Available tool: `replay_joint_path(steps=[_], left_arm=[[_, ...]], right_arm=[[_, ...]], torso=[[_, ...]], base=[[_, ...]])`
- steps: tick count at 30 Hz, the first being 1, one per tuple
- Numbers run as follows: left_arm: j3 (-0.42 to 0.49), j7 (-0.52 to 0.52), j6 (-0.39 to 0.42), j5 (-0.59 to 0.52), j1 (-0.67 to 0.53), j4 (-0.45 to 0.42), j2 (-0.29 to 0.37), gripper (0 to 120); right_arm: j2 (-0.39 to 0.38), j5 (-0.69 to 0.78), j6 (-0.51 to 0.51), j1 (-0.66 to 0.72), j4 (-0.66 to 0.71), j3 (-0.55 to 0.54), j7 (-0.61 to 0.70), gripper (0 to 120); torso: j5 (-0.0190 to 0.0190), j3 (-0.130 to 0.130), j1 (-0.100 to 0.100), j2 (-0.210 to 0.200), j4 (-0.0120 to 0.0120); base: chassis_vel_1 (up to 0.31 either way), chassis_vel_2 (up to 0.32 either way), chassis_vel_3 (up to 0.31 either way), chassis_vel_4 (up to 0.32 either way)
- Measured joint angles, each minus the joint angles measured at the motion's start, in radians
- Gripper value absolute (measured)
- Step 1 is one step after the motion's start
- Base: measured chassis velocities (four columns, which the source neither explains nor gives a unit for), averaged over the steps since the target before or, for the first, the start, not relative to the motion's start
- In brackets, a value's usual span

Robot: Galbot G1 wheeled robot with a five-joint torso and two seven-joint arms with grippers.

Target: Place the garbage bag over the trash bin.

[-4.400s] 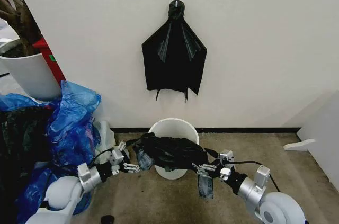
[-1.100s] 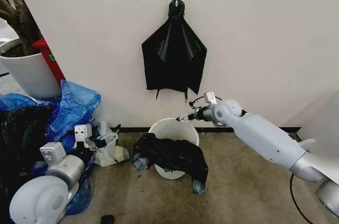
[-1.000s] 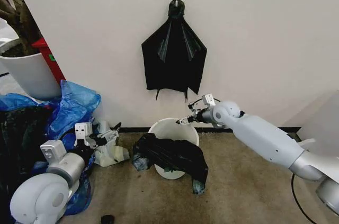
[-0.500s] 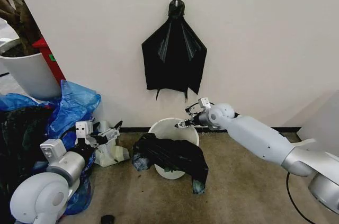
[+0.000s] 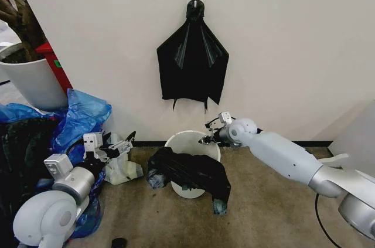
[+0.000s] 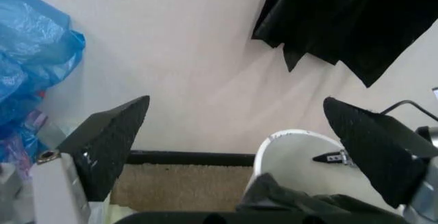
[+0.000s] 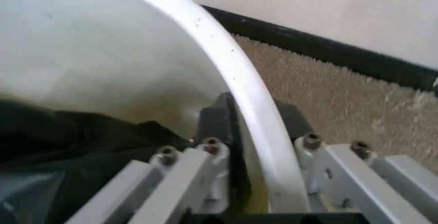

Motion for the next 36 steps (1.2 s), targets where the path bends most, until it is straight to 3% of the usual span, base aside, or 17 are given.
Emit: replay_joint_path(steps=[3,7,10,15,17,25,36], left_arm=[[0.001,0.0,-0.001,0.002,0.0,0.0,-0.001,100],[0.003,0.0,-0.002,0.004,0.0,-0.003,-0.004,100],[0.003,0.001,-0.002,0.01,-0.003,-0.006,-0.013,100],[0.005,0.006,-0.004,0.014,-0.001,-0.011,-0.021,100],[0.005,0.012,-0.008,0.017,0.002,-0.013,-0.023,100],[0.005,0.019,-0.015,0.021,0.005,-0.014,-0.02,100],[-0.008,0.001,-0.071,0.008,0.008,0.026,-0.023,100]], right_arm=[[-0.001,0.065,0.0,-0.019,0.023,0.017,0.094,1],[-0.001,0.207,0.002,-0.071,0.089,0.07,0.328,0],[-0.031,0.351,0.003,-0.128,0.204,0.124,0.516,0],[-0.076,0.419,0.008,-0.199,0.328,0.156,0.643,0],[-0.101,0.471,0.073,-0.263,0.434,0.185,0.782,0],[-0.144,0.526,0.255,-0.367,0.635,0.26,0.97,0],[-0.137,0.565,0.432,-0.48,0.728,0.363,1.152,0]], torso=[[0.0,0.0,0.0,0.0,0.0001],[0.0001,0.0,0.0,0.0,0.0002],[0.0002,0.0,0.0,0.0,0.0004],[0.0003,0.0,0.0,0.0,-0.0003],[0.0,0.0,0.0,0.0,-0.0003],[0.0002,0.0,0.0,0.0,0.0],[0.0001,0.0,0.0,0.0,0.0001]], base=[[0.0,0.0,0.0,0.0],[0.0,0.0,0.0,0.0],[0.0,0.0,0.0,0.0],[0.0,0.0,0.0,0.0],[0.0,0.0,0.0,0.0],[0.0,0.0,0.0,0.0],[0.0,0.0,0.0,0.0]])
